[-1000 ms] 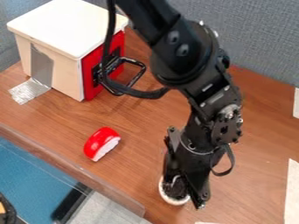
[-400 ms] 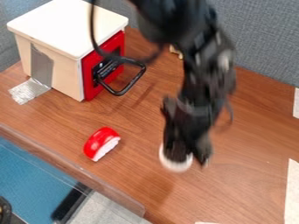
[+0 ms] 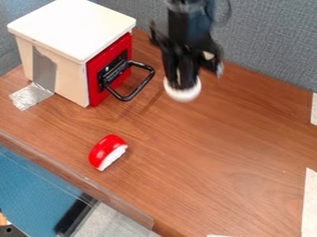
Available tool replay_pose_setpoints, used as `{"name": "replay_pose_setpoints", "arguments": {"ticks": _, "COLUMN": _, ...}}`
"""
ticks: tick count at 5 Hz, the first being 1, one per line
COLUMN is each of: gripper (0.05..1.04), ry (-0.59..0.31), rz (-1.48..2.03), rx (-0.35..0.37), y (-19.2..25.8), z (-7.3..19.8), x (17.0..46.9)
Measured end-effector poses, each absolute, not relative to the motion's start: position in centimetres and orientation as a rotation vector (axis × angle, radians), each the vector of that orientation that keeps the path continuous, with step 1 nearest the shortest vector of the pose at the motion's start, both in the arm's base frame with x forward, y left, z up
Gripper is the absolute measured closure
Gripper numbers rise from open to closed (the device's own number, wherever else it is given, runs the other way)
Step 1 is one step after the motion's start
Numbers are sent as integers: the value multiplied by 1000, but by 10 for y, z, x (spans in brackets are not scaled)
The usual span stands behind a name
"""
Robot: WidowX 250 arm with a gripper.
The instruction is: Take the mushroom and place it on the top of the drawer
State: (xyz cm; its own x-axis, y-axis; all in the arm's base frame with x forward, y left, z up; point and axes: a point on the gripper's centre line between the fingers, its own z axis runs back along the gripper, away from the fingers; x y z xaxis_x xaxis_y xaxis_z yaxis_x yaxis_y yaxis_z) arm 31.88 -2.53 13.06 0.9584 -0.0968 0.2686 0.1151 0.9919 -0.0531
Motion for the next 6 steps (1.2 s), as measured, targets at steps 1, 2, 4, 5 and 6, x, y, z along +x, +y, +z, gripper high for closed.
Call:
{"name": "replay_pose_setpoints", "arguments": {"ticks": 1, "gripper": 858, "ry": -332, "rz": 70, "rx": -87, "y": 16, "z": 163, "x": 340}}
{"name": "replay_pose_setpoints", "arguments": {"ticks": 2, "gripper": 858, "ry": -338, "rz": 203, "rx": -63, "y": 54, "z": 171, "x": 347}}
{"name": "replay_pose_setpoints", "arguments": {"ticks": 4, "gripper": 858, "ry": -284, "rz": 398, "rx": 23, "y": 124, "z": 148, "x": 345}}
{"name": "replay_pose_setpoints", "arguments": {"ticks": 5, "gripper": 858, "ry": -229, "rz": 468, "rx": 49, "y": 150, "z": 131, "x": 336}}
{"name": "replay_pose_setpoints", "arguments": {"ticks": 6, "gripper": 858, "ry": -211, "rz": 507, "rx": 53, "y": 161, "z": 126, "x": 333}}
